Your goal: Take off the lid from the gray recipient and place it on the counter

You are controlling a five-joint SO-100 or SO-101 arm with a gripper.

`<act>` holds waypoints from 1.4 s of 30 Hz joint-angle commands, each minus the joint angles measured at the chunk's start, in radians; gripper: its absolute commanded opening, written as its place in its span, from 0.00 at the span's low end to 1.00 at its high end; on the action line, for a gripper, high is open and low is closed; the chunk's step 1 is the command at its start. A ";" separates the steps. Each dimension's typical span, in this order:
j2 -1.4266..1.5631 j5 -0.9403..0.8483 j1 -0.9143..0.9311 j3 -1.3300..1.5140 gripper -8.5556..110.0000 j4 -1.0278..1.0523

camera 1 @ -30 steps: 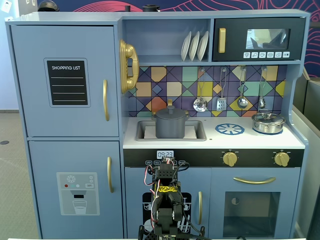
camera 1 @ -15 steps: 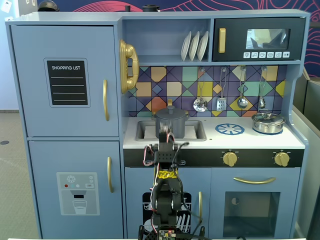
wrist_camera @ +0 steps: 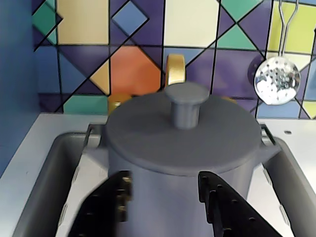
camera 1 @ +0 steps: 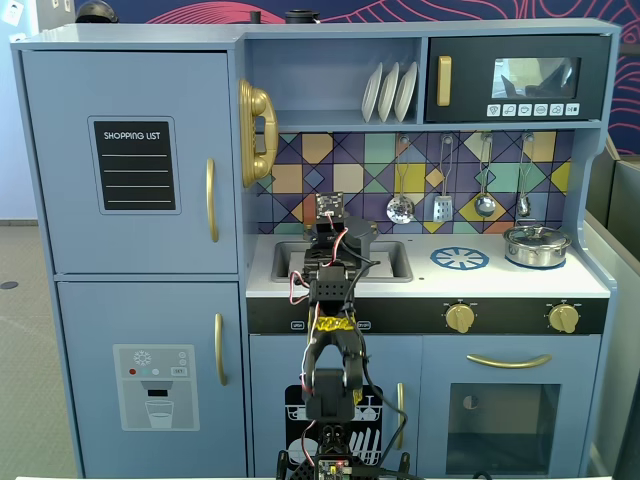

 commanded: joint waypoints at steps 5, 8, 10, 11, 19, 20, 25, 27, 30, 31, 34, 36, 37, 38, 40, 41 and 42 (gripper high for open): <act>-0.121 0.028 0.012 -0.058 0.26 -0.225; -0.161 0.031 0.014 -0.072 0.27 -0.264; -0.186 0.034 0.012 -0.092 0.27 -0.267; -0.198 0.037 0.011 -0.101 0.27 -0.275; -0.282 0.080 0.028 -0.130 0.27 -0.321; -0.295 0.077 0.029 -0.130 0.27 -0.336; -0.376 0.072 0.046 -0.153 0.26 -0.382; -0.416 0.072 0.049 -0.175 0.26 -0.402; -0.476 0.067 0.055 -0.204 0.25 -0.426; -0.494 0.069 0.057 -0.215 0.25 -0.436; -0.545 0.067 0.051 -0.255 0.25 -0.439; -0.577 0.063 0.043 -0.275 0.24 -0.449; -0.595 0.061 0.043 -0.282 0.24 -0.456; -0.612 0.060 0.043 -0.293 0.24 -0.465; -0.647 0.060 0.043 -0.318 0.24 -0.474; -0.661 0.060 0.043 -0.330 0.24 -0.476; -0.673 0.060 0.043 -0.339 0.23 -0.477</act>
